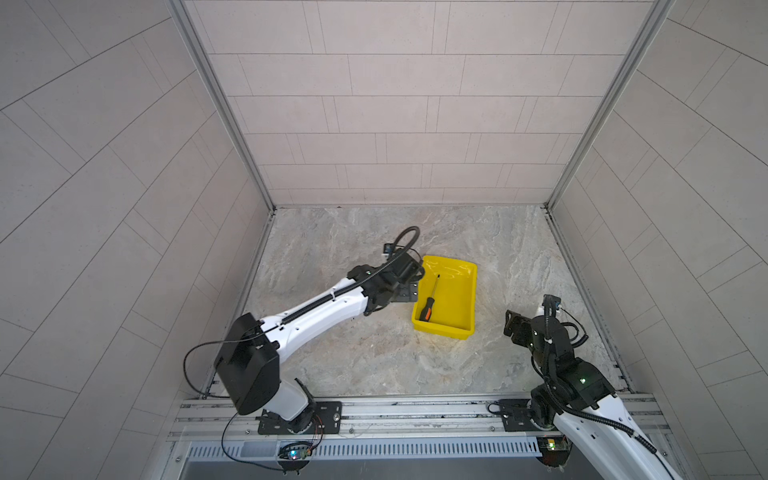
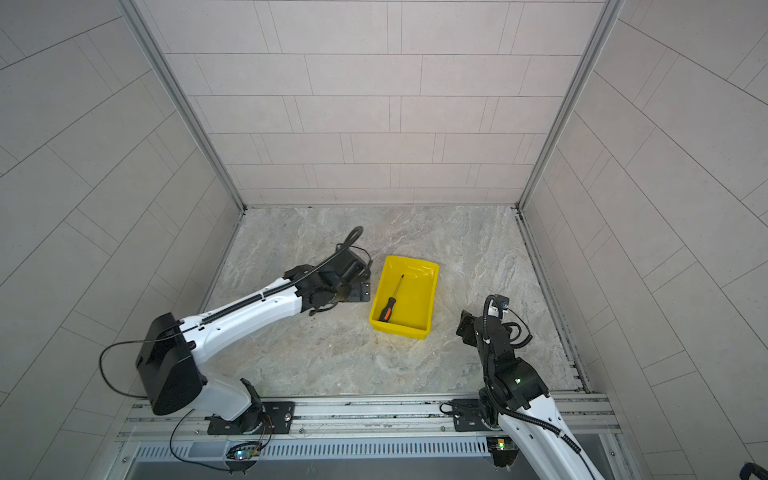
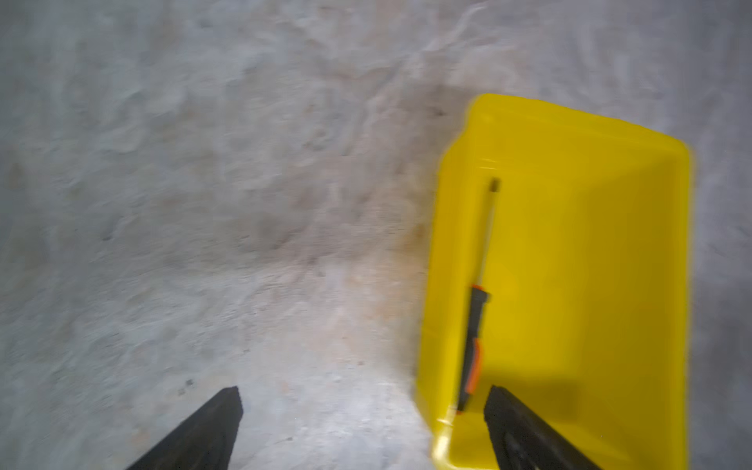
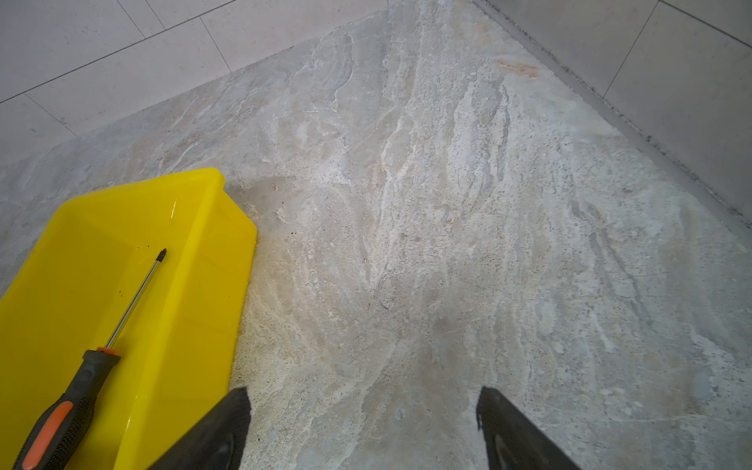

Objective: Put the screwdriver in the bin

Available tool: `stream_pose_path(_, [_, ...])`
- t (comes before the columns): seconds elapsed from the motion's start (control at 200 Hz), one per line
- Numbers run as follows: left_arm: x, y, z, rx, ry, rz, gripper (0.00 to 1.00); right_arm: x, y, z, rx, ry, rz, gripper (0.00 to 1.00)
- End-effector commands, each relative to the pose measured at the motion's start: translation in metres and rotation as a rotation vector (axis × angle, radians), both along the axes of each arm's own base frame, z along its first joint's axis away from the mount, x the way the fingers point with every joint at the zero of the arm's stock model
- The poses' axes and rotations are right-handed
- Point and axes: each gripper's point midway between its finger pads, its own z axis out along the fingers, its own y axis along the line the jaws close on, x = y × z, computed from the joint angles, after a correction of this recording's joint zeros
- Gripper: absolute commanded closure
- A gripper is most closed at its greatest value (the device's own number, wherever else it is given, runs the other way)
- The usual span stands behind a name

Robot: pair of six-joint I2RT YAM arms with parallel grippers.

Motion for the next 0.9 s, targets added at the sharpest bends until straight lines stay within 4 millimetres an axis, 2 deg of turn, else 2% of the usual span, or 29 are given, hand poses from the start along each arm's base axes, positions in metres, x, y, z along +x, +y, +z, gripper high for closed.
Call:
stream_pose_path(0.0, [-0.027,0.051,-0.030,0.163,0.060,0.017,0.00,0.000,-0.001,0.000,0.006,-0.008,-0.013,0.12])
stream_pose_path(0.075, [-0.036,0.066,-0.032,0.168,0.014,0.023,0.00,0.001,-0.001,0.000,0.006,-0.010,-0.012,0.12])
stream_pose_path(0.255, [-0.049,0.083,-0.033,0.162,-0.113,-0.063,0.00,0.000,0.001,-0.002,0.007,0.000,0.000,0.12])
stream_pose_path(0.335, [-0.051,0.096,-0.035,0.177,-0.187,-0.045,0.00,-0.001,0.001,-0.002,0.005,0.003,0.002,0.12])
stream_pose_path(0.45, [-0.053,0.118,-0.050,0.173,-0.291,0.050,0.00,-0.001,0.003,-0.003,0.006,0.011,0.013,0.12])
stream_pose_path(0.53, [-0.053,0.108,-0.046,0.101,-0.327,0.015,0.00,-0.002,0.007,-0.004,0.018,0.018,0.035,0.12])
stream_pose_path(0.7, [-0.055,0.111,-0.046,0.088,-0.334,0.030,0.00,-0.002,0.006,-0.004,0.019,0.015,0.030,0.12])
stream_pose_path(0.891, [-0.057,0.110,-0.053,0.090,-0.300,0.035,0.00,0.002,0.009,-0.007,0.027,0.003,0.040,0.01])
